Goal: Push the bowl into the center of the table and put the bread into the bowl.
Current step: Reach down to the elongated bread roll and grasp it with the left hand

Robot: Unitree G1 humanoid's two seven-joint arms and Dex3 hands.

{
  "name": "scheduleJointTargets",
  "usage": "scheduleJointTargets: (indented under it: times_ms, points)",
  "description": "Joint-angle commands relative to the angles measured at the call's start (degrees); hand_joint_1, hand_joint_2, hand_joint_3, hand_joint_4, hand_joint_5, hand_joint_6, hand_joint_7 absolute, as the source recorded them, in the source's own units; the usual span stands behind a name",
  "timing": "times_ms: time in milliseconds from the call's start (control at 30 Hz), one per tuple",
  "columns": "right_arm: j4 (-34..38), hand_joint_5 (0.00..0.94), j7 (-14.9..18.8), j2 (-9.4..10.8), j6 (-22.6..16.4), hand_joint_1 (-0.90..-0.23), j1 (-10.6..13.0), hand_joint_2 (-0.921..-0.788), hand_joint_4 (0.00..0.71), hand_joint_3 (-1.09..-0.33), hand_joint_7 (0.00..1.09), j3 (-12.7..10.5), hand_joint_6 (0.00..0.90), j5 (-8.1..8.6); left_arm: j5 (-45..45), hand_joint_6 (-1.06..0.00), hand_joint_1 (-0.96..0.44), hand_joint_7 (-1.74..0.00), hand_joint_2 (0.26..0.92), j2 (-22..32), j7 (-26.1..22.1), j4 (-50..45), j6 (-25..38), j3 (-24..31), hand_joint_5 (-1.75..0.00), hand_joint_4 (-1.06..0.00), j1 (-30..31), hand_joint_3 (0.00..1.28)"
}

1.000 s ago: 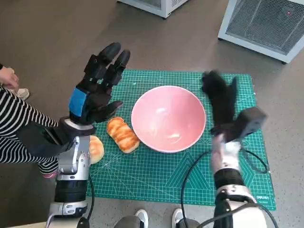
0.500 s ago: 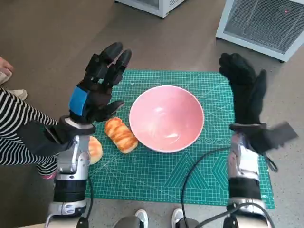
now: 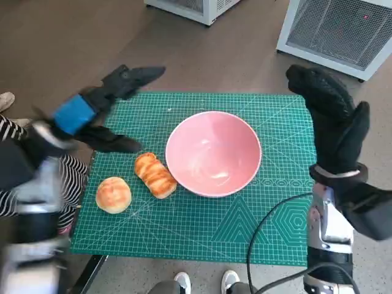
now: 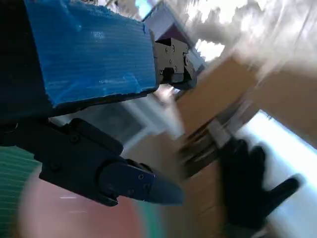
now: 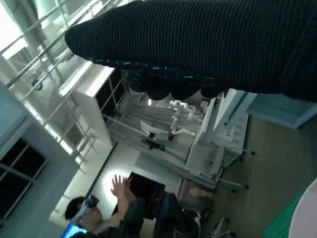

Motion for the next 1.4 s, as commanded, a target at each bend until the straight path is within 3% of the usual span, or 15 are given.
scheduleJointTargets:
  times_ms: [33,167,333,567,967,1400]
  points:
    - [-0.7,0.018,1.0,-0.9,1.3,-0.712,1.9,-0.921,0.153,-0.699,0.48,0.0,0.109,0.84,5.9,-0.07,-0.43,-0.43,0.77,4.9,-1.6,-2.0,-0.5,-2.8,0.0,-0.1,-0.6,0.01]
    - [-0.7,0.017,0.8,-1.2,1.4,-0.709,2.1,-0.921,0.155,-0.697,0.48,-0.1,0.103,0.79,8.8,-0.15,-0.37,-0.33,0.753,6.2,-1.3,-2.4,-2.4,-4.1,0.0,-0.1,0.1,0.0]
    - [-0.3,0.015,0.3,-1.3,1.6,-0.709,2.2,-0.921,0.155,-0.697,0.48,-0.3,0.097,0.58,8.9,-0.34,-0.3,-0.2,0.741,6.3,-3.6,0.5,-8.5,-5.7,-0.01,-0.22,0.4,0.0]
    - [-0.5,0.012,-0.2,-1.2,2.2,-0.709,2.6,-0.921,0.154,-0.696,0.49,-0.3,0.096,0.36,13.7,-0.46,-0.31,-0.13,0.743,7.9,-3.8,2.7,-16.1,-8.6,-0.01,-0.34,0.8,0.0]
    - [-1.1,0.008,-0.6,-1.0,2.9,-0.712,3.2,-0.921,0.154,-0.695,0.49,-0.4,0.094,0.56,22.7,-0.52,-0.35,-0.05,0.74,7.0,1.1,6.3,-19.6,-12.6,0.0,-0.35,2.5,0.0]
    - [-1.6,0.006,-0.8,-1.1,3.0,-0.713,4.0,-0.921,0.153,-0.698,0.49,-0.8,0.088,0.42,28.8,-0.59,-0.27,-0.04,0.709,5.3,5.7,14.1,-24.0,-17.6,-0.02,-0.42,0.8,0.0]
